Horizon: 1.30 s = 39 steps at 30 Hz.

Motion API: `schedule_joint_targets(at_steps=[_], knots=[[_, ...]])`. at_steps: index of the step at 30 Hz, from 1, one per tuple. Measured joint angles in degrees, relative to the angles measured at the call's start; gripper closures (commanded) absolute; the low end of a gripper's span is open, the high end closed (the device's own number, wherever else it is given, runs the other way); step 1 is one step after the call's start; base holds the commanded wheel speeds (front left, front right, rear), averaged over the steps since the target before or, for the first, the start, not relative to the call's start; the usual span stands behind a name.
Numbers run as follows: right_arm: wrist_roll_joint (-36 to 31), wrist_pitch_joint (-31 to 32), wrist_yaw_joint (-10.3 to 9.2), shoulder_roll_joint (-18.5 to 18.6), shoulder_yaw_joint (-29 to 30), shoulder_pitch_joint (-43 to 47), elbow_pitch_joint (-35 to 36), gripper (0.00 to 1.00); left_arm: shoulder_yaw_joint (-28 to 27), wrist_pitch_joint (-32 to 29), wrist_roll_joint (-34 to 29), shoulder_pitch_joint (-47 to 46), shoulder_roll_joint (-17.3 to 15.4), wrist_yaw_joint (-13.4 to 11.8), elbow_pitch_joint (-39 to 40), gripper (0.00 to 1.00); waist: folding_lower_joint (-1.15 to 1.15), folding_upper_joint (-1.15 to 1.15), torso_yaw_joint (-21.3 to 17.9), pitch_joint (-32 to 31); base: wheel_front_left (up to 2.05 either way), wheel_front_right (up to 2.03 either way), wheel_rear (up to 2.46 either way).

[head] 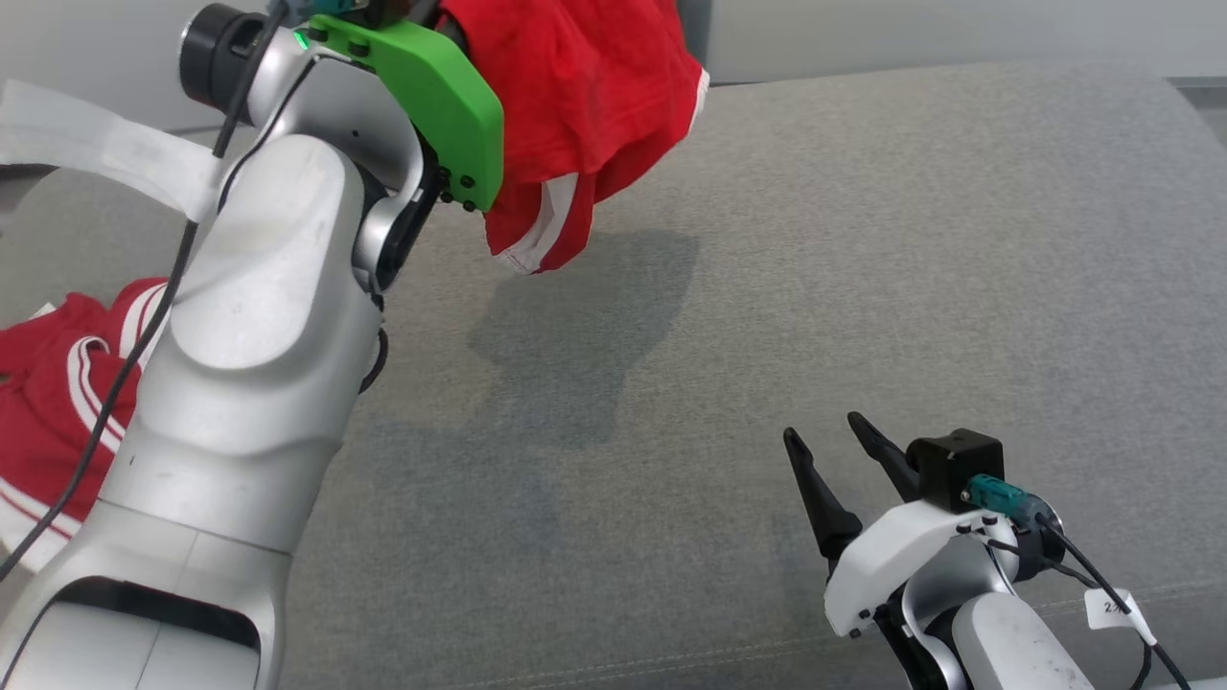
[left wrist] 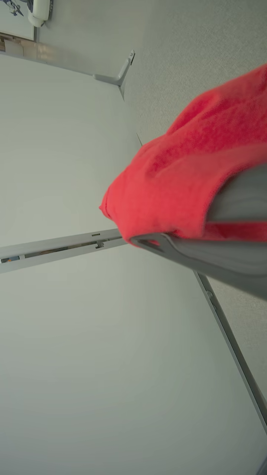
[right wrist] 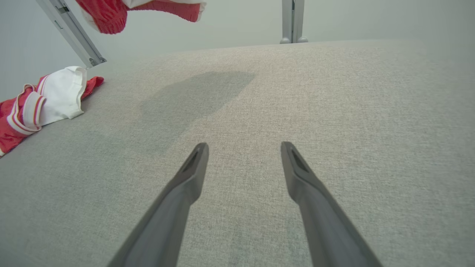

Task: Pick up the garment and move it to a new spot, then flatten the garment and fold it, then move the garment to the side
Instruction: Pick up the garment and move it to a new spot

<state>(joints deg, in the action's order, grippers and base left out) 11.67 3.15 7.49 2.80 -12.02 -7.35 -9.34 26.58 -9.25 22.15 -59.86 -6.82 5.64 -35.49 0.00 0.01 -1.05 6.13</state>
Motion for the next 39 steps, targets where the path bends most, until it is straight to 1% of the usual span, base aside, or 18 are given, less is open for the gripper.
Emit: schedule_joint_targets(at_steps=[6, 14, 18, 22, 26, 27, 28, 30, 34, 37, 39], knots=[[0.8, -0.6, 0.00, 0.0, 0.4, 0.0, -0.4, 0.00, 3.0, 0.5, 1.5, 0.6, 2.2, 0.5, 0.5, 1.00, 0.00, 0.00, -5.5, -1.5, 0.00, 0.00, 0.00], [1.3, -1.3, 0.00, 0.0, 1.3, -0.7, -0.5, 0.00, 6.1, -0.3, 2.2, 2.9, 3.3, 0.7, -2.2, 1.00, 0.00, 0.00, -12.0, -1.6, 0.00, 0.00, 0.00], [1.9, -1.8, 0.00, 0.0, 0.9, -1.3, -0.7, 0.00, 7.4, -0.3, 2.3, 4.3, 3.5, 0.6, -4.7, 1.00, 0.00, 0.00, -14.3, -0.6, 0.00, 0.00, 0.00], [2.8, -2.8, 0.00, 0.1, -0.1, -2.4, -1.3, 0.00, 8.7, -0.8, 2.4, 4.9, 3.6, 0.3, -8.7, 1.00, 0.00, 0.00, -15.8, 1.1, 0.00, 0.00, 0.00], [3.5, -3.6, 0.00, 0.0, -1.4, -3.4, -2.3, 0.00, 9.5, -0.1, 3.0, 5.1, 3.8, 0.1, -12.3, 1.00, 0.00, 0.00, -17.2, 2.5, 0.00, 0.00, 0.00], [3.7, -3.8, 0.00, 0.0, -1.5, -3.8, -2.6, 0.00, 9.8, 0.3, 3.0, 5.1, 3.8, 0.0, -13.1, 0.64, 0.00, 0.00, -17.5, 2.8, 0.00, 0.00, 0.00], [3.9, -4.0, 0.00, 0.0, -1.5, -4.1, -2.9, 0.00, 10.1, 0.3, 3.4, 5.1, 3.9, -0.1, -13.9, 0.00, 0.00, 0.00, -17.9, 3.1, 0.00, 0.00, 0.00], [4.1, -4.3, 0.00, 0.0, -1.6, -4.4, -3.4, 0.00, 10.2, 0.3, 4.7, 5.1, 4.0, -0.2, -15.5, 0.00, 0.00, 0.00, -18.4, 3.6, 0.00, 0.00, 0.00], [4.4, -4.9, 0.00, 0.0, -1.4, -4.8, -4.4, 0.00, 11.7, 0.5, 8.9, 5.2, 4.0, 0.1, -15.5, 0.00, 0.00, 0.00, -18.8, 4.3, 0.00, 0.00, 0.00], [4.5, -5.3, 0.00, 0.1, -0.7, -4.8, -5.0, 0.00, 12.9, -2.2, 14.5, 6.4, 4.1, 0.7, -15.1, 0.00, 0.00, 0.00, -18.2, 4.3, 0.00, 0.00, 0.00], [4.5, -5.4, 0.00, 0.0, -0.4, -4.8, -5.2, 0.00, 14.3, -2.8, 16.0, 7.3, 4.0, 0.9, -14.8, 0.00, 0.00, 0.00, -17.4, 4.2, 0.00, 0.00, 0.00]])
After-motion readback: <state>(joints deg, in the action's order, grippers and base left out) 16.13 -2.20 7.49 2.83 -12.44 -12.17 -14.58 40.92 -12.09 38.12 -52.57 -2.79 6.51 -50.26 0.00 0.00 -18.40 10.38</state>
